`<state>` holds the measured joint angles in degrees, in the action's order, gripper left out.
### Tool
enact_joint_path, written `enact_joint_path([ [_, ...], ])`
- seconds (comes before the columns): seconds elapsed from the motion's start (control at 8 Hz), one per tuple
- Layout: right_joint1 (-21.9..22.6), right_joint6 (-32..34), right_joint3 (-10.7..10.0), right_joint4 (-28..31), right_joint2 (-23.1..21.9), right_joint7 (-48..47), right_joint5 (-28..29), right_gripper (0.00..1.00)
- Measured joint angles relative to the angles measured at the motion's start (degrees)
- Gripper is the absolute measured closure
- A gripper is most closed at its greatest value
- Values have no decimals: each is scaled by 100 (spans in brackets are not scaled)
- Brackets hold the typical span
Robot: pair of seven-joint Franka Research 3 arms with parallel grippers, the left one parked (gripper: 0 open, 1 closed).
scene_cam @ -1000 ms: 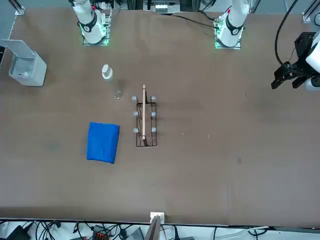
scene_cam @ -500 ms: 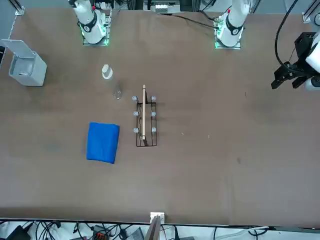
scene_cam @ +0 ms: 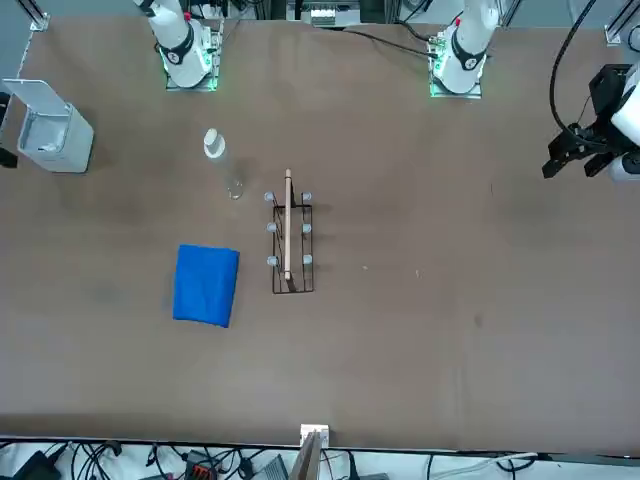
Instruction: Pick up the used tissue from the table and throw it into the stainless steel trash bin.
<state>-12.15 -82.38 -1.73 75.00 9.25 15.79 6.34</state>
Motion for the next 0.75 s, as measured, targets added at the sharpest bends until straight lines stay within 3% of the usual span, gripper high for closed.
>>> enact_joint_path([
  [0.38,604,-543,1,371,-281,-1049,9,0],
  [0.75,1011,-807,-4,994,-753,-1510,-242,0],
])
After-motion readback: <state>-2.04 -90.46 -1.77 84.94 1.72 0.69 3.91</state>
